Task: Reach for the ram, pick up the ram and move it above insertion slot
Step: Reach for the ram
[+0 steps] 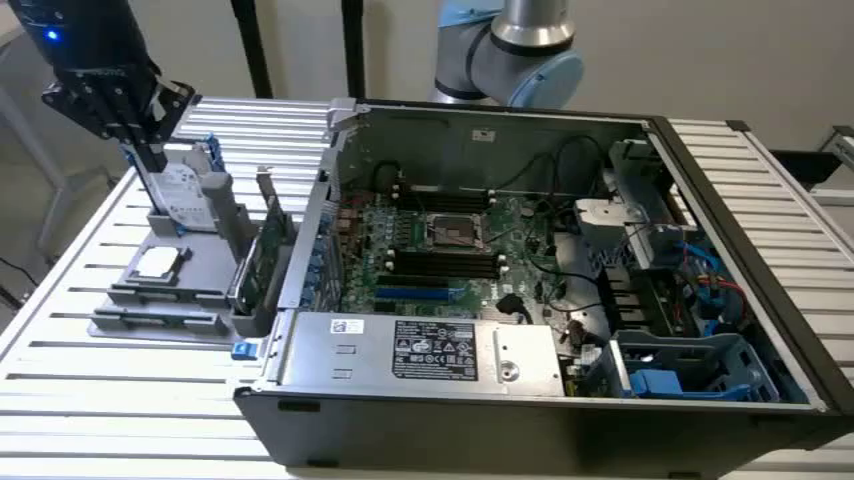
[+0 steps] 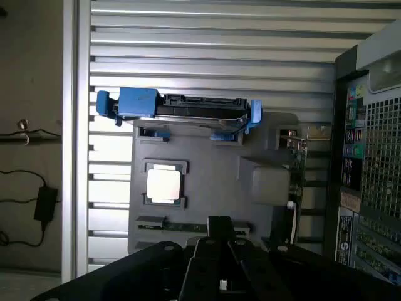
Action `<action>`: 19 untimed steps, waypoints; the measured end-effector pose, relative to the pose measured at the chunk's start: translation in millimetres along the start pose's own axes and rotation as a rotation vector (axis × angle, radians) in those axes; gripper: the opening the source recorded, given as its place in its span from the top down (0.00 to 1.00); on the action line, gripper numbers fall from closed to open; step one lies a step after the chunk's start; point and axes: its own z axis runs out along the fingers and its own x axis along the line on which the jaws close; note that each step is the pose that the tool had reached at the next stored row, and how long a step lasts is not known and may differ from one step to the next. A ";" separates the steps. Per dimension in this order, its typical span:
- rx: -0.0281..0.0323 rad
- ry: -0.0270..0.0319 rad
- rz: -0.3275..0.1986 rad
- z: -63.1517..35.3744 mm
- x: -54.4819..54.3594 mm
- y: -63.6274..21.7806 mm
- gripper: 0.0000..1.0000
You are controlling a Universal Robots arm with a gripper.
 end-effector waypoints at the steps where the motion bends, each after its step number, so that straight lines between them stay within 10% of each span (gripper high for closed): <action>1: 0.0000 0.0000 0.000 0.0 0.0 0.0 0.89; 19: 0.0000 0.0000 0.000 -0.2 1.0 -9.5 0.89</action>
